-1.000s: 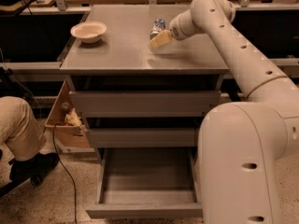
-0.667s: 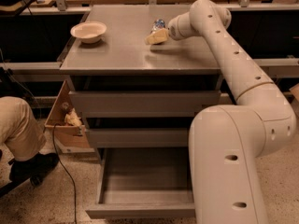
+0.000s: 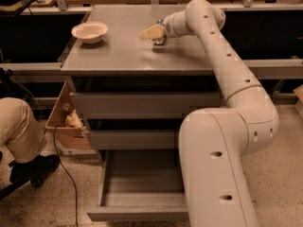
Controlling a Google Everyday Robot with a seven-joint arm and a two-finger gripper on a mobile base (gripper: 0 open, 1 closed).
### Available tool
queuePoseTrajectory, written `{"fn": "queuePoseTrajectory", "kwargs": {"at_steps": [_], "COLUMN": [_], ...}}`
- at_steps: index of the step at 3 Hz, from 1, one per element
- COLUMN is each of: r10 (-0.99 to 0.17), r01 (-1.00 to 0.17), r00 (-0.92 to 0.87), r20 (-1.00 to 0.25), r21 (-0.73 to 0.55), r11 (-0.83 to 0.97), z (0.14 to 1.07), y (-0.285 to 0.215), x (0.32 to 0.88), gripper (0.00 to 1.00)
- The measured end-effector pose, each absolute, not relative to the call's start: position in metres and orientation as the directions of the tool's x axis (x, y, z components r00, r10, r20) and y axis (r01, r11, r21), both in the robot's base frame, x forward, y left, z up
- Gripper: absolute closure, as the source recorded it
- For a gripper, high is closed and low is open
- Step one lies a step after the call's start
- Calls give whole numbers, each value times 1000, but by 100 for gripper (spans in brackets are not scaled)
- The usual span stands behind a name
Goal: Place redbull can into bottom drawer
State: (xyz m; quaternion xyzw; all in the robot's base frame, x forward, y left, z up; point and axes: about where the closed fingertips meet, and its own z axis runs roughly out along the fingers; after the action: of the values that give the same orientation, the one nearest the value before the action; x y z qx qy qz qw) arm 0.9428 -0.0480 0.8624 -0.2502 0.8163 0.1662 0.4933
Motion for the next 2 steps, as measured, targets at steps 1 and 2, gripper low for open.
{"fn": "queuePoseTrajectory", "kwargs": {"at_steps": [1,2], "r10": [-256,-282], "r01": [-573,-584], "r00": [-408,-400], "r20": [-876,-872], "r21": [27,5], "r11": [819,812], "z": [853,854], "y": [-41,-34], "x": [945,944], "gripper": [19,43]}}
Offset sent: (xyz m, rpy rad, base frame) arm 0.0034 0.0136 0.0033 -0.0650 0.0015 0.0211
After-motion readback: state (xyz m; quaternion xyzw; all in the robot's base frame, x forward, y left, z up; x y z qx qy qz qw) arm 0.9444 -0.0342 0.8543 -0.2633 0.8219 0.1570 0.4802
